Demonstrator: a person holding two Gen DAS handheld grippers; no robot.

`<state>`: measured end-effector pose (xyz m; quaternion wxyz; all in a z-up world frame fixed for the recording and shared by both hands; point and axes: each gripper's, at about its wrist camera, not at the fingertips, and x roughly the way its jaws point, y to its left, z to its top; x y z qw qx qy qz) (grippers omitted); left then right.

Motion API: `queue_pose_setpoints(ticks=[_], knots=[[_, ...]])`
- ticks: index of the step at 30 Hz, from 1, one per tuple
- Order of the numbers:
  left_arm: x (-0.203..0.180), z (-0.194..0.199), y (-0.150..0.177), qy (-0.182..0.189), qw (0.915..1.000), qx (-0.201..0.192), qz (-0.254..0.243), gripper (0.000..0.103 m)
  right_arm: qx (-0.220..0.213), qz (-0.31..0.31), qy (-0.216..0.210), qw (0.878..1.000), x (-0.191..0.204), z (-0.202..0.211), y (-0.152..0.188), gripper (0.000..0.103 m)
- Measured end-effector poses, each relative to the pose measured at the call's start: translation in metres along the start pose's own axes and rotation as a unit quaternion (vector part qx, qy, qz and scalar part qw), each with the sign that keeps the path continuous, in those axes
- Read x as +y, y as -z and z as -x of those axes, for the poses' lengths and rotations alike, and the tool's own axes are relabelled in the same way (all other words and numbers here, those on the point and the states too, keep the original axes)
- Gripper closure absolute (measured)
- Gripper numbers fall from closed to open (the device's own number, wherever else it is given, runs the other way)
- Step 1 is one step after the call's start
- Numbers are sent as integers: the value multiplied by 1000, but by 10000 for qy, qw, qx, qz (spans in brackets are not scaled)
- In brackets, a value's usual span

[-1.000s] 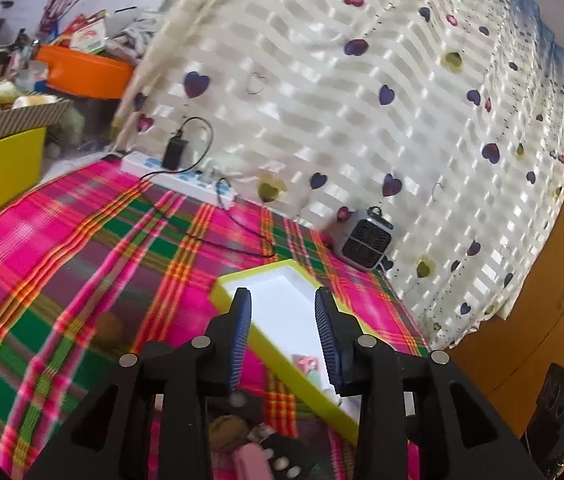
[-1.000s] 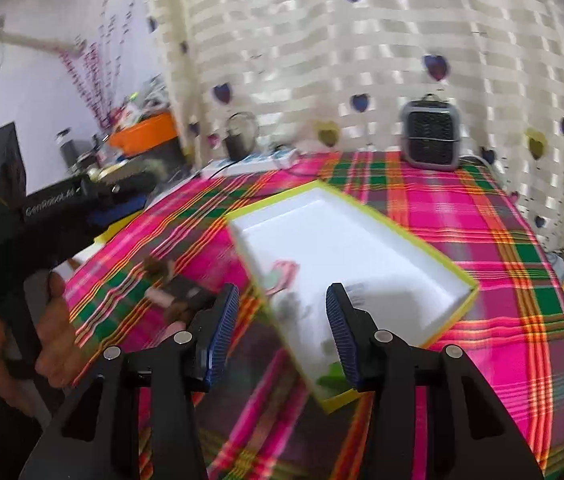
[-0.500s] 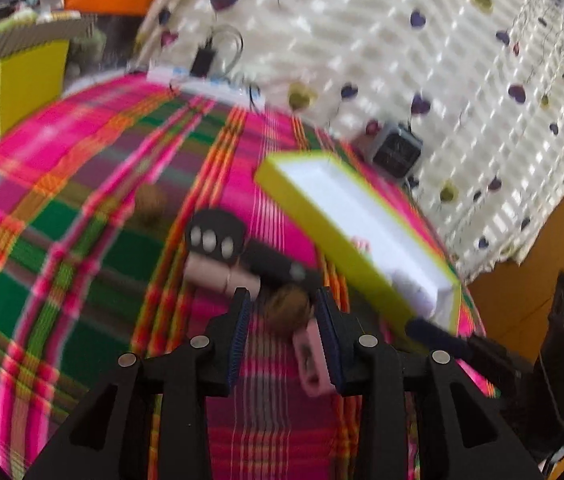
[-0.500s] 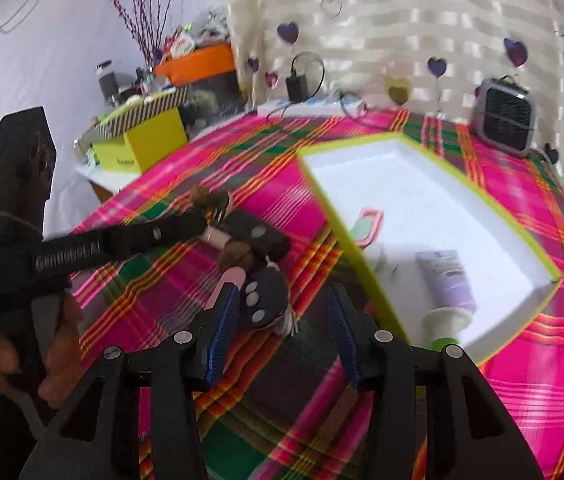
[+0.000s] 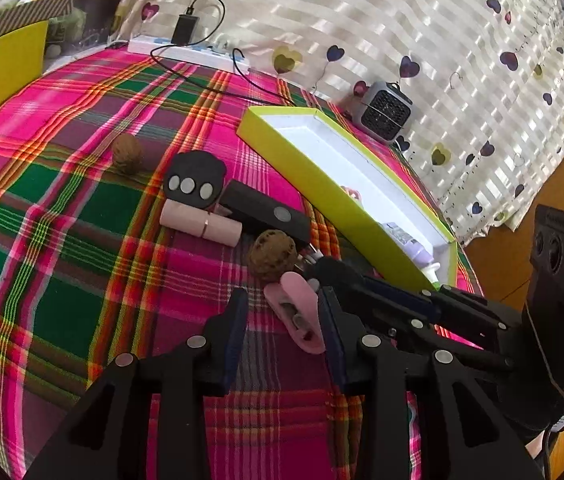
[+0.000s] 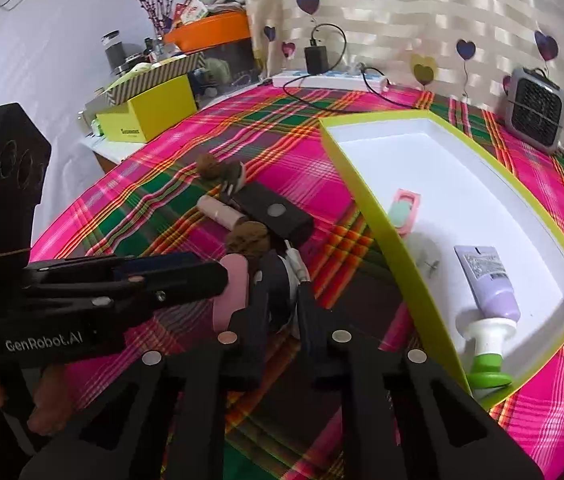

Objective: Organize objects
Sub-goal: 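Grasp the pink oval case with left tool while right tool grasps the black dotted disc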

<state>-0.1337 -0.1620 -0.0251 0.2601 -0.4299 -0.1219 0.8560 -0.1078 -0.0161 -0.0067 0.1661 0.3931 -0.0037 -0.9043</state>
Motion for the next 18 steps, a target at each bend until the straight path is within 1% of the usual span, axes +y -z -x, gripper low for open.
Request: queue_pose_setpoints(ticks=[7, 13, 18], knots=[[-3, 0, 2, 52, 10000, 50, -41, 68, -160, 116, 65, 9998, 4, 9, 2, 91], [-6, -6, 2, 68, 9998, 177, 38, 68, -158, 161, 161, 9996, 4, 15, 7, 91], [-9, -11, 4, 122, 9996, 207, 142, 68, -152, 43, 210, 9997, -4, 22, 14, 91]])
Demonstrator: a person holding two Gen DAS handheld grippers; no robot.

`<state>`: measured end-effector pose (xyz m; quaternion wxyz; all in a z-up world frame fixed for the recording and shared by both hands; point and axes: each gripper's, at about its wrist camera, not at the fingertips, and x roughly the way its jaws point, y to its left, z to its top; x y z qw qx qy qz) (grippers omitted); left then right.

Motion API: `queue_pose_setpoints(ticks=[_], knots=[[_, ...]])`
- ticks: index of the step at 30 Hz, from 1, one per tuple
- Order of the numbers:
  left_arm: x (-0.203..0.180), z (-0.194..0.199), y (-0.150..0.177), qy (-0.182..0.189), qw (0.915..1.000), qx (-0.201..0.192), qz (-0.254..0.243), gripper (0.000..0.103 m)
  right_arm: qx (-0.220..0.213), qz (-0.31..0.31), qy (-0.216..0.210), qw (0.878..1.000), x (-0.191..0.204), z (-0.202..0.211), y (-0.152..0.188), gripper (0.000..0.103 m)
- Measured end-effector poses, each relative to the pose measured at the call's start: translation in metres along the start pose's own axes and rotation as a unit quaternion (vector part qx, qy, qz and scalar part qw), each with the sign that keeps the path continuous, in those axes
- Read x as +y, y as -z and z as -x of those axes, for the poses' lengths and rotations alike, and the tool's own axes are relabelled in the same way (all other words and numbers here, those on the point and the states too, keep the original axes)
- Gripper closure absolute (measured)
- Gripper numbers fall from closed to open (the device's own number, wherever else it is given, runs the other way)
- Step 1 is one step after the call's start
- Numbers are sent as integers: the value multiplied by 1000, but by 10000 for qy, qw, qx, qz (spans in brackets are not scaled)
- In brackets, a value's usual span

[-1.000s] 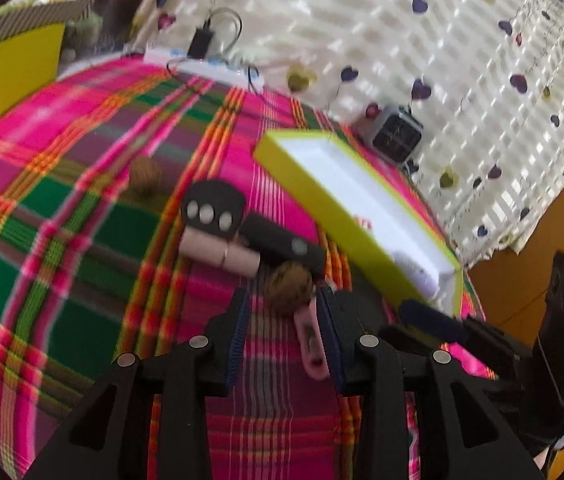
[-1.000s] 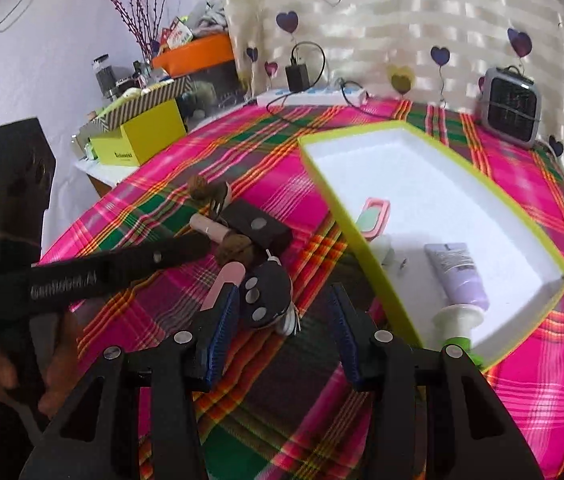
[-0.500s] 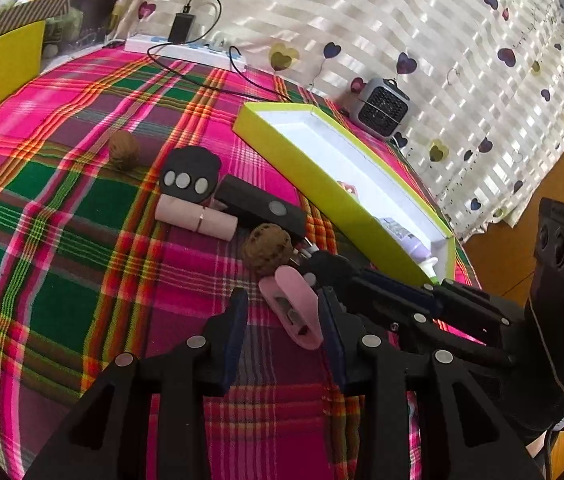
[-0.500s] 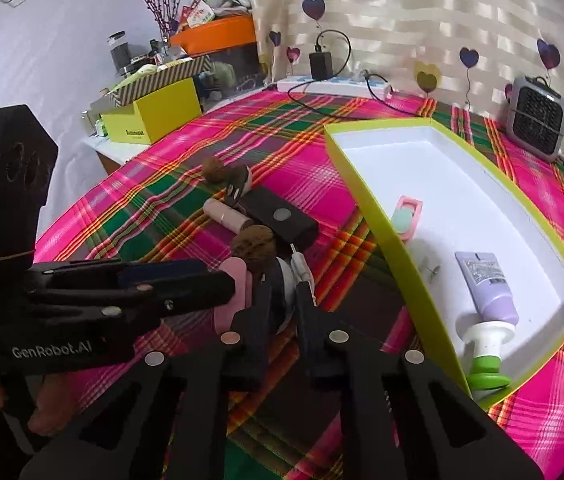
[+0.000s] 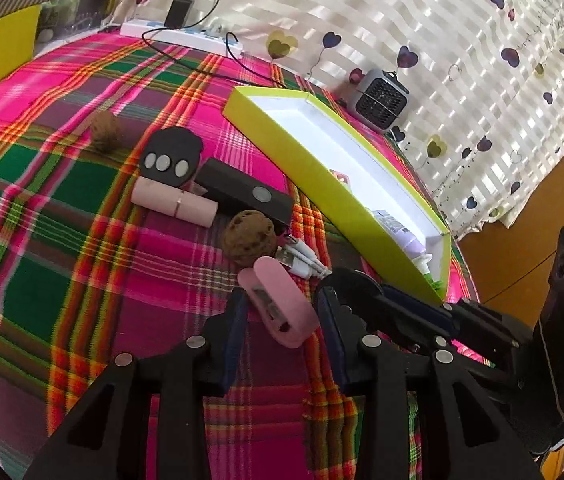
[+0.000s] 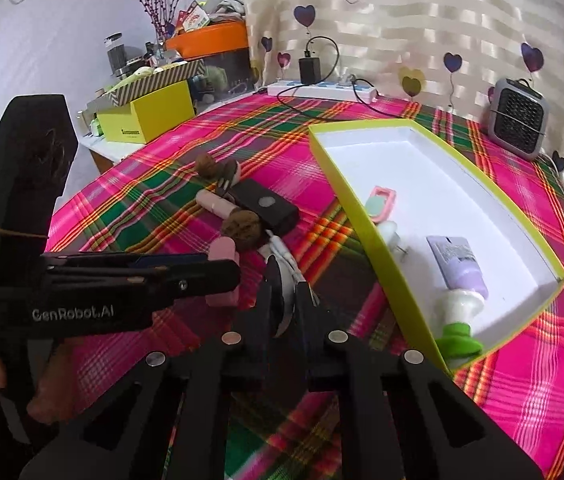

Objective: Organize objects
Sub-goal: 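Grasp the pink oval case with left tool while right tool grasps the black dotted disc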

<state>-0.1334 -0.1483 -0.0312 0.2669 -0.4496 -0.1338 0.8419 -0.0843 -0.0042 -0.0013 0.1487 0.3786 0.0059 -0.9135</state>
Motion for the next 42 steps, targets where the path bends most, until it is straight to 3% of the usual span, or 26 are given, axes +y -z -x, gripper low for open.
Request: queue_pose_setpoints(ticks=[6, 16, 28, 36, 39, 41, 42], knots=[[-8, -2, -1, -281, 9993, -11, -228, 68, 4, -11, 17, 10000, -1, 2, 1, 91], [-4, 11, 0, -1074, 9923, -178, -587, 68, 73, 27, -77, 9999, 1, 4, 4, 91], [-7, 1, -2, -830, 9932, -42, -811, 68, 213, -164, -271, 9993, -3, -6, 2, 81], [-20, -3, 3, -1054, 9863, -21, -1269, 69, 373, -183, -366, 9985, -2, -18, -3, 78], [-19, -4, 2, -1064, 9861, -15, -1274, 73, 436, -131, -339, 9984, 2, -20, -3, 78], [-19, -4, 1, -1038, 9863, 1, -1279, 86, 417, -46, -337, 9986, 5, -18, -2, 78], [-19, -4, 2, -1022, 9864, 13, -1290, 87, 390, -12, -319, 9987, 7, -17, -2, 79]])
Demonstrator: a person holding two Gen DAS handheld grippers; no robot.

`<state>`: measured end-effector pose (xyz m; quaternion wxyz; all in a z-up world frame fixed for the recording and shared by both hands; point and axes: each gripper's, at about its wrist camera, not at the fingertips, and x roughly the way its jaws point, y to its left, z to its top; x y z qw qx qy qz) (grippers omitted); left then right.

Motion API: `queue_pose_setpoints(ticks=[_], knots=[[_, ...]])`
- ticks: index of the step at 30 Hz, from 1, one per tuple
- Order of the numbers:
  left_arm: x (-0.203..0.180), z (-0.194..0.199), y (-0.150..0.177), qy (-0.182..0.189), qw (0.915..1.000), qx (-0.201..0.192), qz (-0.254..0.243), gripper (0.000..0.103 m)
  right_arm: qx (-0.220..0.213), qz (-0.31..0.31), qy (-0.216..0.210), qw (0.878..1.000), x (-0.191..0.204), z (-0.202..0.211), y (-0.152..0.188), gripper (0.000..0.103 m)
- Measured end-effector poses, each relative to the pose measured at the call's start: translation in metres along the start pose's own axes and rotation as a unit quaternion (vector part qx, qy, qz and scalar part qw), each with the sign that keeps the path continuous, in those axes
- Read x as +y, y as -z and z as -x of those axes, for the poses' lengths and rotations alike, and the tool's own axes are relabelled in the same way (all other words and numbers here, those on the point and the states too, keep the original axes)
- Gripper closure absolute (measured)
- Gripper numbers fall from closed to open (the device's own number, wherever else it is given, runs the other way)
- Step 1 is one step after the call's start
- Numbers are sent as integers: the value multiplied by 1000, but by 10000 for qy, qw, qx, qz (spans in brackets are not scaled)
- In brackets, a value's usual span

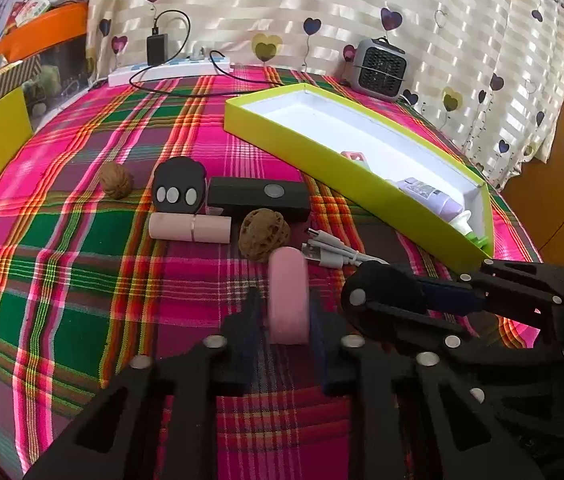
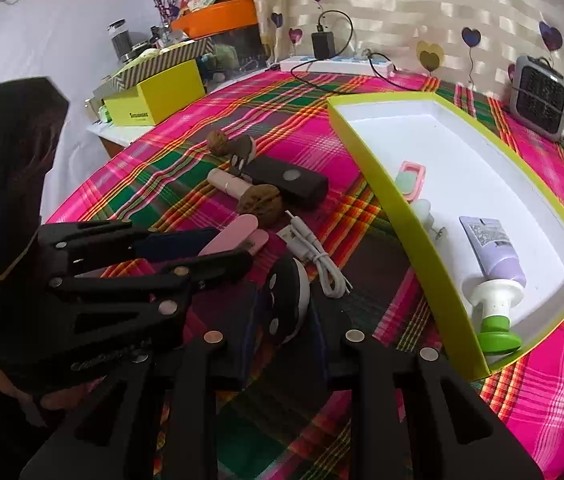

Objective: Organize objects
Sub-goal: 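Carry the pink case and black disc into the tray and release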

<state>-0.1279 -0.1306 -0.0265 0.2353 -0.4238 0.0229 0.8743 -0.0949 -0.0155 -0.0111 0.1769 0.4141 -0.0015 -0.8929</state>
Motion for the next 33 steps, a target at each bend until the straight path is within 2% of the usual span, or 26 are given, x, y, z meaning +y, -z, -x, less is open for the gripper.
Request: queue_pose_setpoints(ticks=[3, 11, 18, 25, 33], knots=[[0, 0, 1, 66, 10000, -9, -2, 87, -71, 18, 14, 10000, 1, 3, 1, 85], [0, 10, 1, 223, 9995, -198, 37, 87, -284, -73, 26, 9996, -3, 13, 2, 85], [-9, 14, -11, 161, 9986, -485, -151, 87, -552, -199, 82, 9982, -10, 25, -1, 85], [-26, 17, -37, 270, 9952, -826, -447, 87, -949, -480, 502, 9931, -32, 48, -11, 85], [-48, 8, -72, 549, 9897, -1081, -768, 87, -954, -905, 1144, 9847, -80, 49, -23, 85]])
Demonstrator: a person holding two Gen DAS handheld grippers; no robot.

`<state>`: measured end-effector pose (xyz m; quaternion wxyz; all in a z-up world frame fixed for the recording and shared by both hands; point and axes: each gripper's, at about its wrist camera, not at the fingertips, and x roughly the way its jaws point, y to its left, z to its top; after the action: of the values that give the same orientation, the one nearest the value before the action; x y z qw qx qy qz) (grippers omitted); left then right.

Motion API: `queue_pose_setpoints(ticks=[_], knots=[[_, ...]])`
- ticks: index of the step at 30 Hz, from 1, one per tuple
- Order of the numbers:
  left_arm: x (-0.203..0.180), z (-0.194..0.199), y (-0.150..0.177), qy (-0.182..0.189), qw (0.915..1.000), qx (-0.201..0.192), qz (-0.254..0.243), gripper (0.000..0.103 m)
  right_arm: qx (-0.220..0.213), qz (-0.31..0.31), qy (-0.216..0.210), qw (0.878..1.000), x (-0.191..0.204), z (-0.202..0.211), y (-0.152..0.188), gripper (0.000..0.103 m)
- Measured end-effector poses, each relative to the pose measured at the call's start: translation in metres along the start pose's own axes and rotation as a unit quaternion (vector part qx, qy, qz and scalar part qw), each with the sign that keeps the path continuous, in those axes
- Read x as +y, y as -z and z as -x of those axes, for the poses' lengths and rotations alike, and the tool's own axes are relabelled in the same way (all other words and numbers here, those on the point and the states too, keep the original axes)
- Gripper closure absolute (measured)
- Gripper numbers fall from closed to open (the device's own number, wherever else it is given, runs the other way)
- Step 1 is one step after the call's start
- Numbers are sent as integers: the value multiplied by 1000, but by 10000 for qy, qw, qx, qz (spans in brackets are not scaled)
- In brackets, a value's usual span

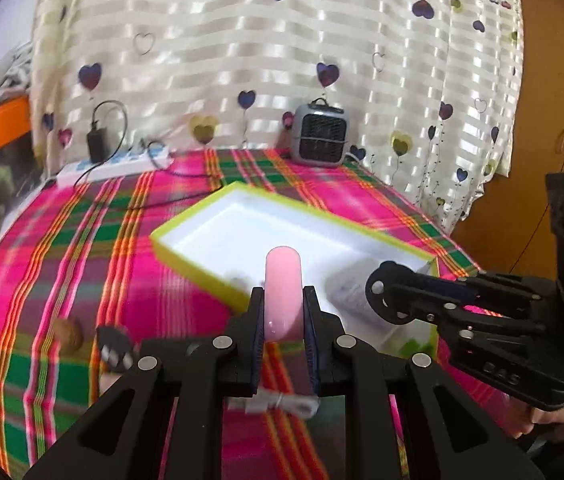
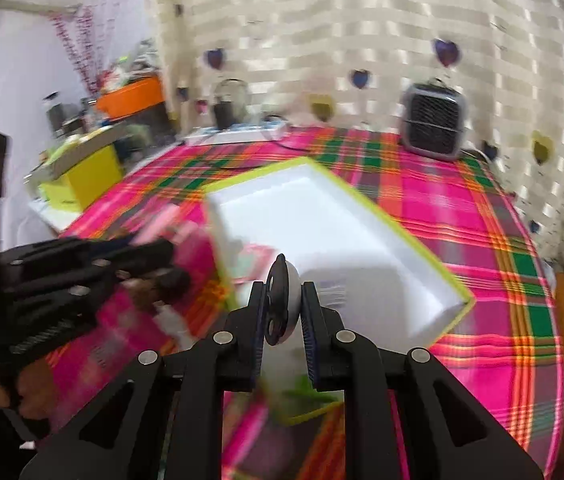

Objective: Organize objects
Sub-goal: 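Carry the pink case and black disc into the tray and release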

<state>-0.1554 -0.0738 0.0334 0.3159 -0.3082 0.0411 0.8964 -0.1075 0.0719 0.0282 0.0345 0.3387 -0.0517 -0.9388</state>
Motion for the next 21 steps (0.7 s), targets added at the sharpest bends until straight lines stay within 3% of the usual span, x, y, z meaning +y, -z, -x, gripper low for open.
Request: queue_pose_setpoints(ticks=[5, 13, 21], knots=[[-9, -26, -9, 278, 9994, 193, -22, 87, 63, -282, 257, 9993, -23, -10, -3, 85], [-21, -59, -10, 312, 9979, 562, -100, 87, 127, -417, 401, 9982, -34, -20, -2, 85], [-20, -63, -12, 390, 9978, 529, 49, 86, 68, -656, 312, 9973, -43, -20, -1, 85]])
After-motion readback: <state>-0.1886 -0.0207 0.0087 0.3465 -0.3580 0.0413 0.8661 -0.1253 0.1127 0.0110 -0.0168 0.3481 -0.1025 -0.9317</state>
